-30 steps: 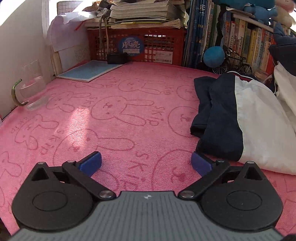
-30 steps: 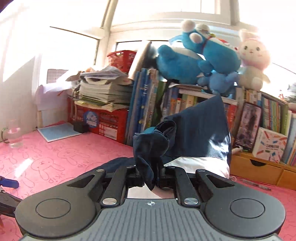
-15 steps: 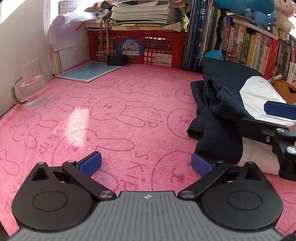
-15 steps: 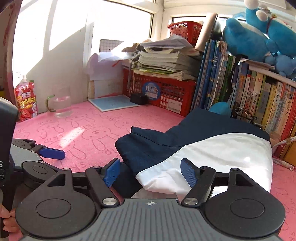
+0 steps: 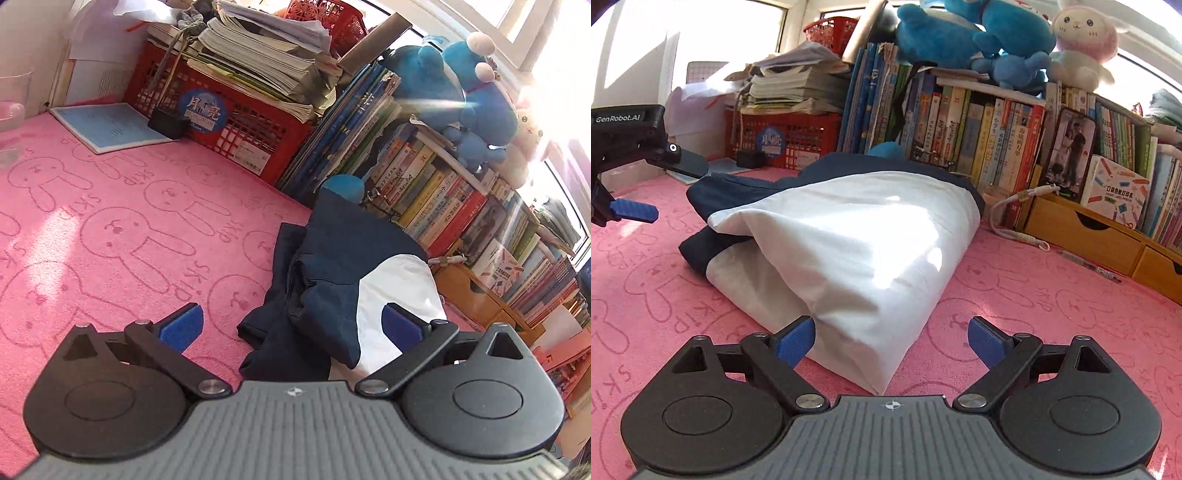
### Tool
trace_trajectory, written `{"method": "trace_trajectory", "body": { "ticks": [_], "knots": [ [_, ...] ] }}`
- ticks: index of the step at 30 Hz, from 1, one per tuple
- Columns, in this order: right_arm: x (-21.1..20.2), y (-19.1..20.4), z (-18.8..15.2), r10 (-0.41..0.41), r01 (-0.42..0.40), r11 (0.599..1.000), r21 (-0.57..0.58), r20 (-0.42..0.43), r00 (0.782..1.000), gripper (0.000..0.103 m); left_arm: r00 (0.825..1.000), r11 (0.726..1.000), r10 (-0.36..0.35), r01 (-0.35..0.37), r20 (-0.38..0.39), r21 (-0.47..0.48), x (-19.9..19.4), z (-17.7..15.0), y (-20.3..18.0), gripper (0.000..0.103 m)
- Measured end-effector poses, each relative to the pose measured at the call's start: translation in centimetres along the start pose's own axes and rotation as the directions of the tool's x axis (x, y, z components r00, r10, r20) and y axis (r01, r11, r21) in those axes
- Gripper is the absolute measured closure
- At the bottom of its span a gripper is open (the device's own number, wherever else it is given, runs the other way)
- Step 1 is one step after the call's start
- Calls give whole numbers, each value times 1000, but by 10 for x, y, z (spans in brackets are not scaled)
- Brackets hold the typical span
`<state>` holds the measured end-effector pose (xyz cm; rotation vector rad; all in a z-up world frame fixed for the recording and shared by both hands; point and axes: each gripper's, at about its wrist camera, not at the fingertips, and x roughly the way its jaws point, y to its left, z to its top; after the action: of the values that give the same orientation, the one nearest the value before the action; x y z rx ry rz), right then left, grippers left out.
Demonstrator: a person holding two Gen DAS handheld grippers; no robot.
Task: Fold clothes
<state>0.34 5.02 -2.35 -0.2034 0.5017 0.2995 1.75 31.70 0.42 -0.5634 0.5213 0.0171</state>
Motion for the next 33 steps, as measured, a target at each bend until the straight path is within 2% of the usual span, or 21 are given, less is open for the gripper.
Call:
{"method": "trace_trajectory", "body": {
  "ticks": [2,4,7,10,13,16,19,23,25,26,28,30,33],
  "knots": [
    [3,-4,-1,-1,2,999,43,-9,1000,8,998,998,54,-54,-34,22,20,-4,-6,0],
    [4,-7,-3,-8,9,998,69,-17,1000,8,987,987,147,-143,-63,67,36,-13,-9,0],
    [6,-2,-1,0,1,998,62,-15,1000,7,969,950,248,-243,-2,194,39,-29,-22,0],
    [14,20,7,34,-34,999,-24,-11,999,0,952,924,307,-299,5,239,40,-32,-31,0],
    [23,34,17,-3,4,998,-63,14,1000,0,951,927,309,-300,-6,225,39,-30,-25,0],
    [27,16,17,-107,107,994,-25,26,994,0,947,920,321,-311,-4,238,34,-30,-21,0],
    [23,1,6,-164,166,982,-87,34,986,0,955,924,296,-283,-12,255,32,-32,-19,0],
    [3,8,-12,-264,286,934,-212,126,956,0,951,914,309,-295,-7,277,33,-36,-25,0],
    [-6,10,-15,-223,241,955,-173,116,968,0,949,920,314,-304,-1,245,31,-35,-20,0],
    [-9,9,-15,-177,191,969,-156,101,979,0,949,924,316,-309,5,224,29,-34,-16,0],
    [-9,13,-14,-129,141,977,-162,86,988,0,947,929,321,-318,16,189,24,-32,-10,0],
    [-3,19,-14,-152,163,967,-197,68,986,0,943,930,332,-331,25,157,19,-30,-4,0],
    [7,13,-11,-158,158,974,-163,13,987,0,954,950,298,-301,38,87,6,-30,-1,0]
  ]
}}
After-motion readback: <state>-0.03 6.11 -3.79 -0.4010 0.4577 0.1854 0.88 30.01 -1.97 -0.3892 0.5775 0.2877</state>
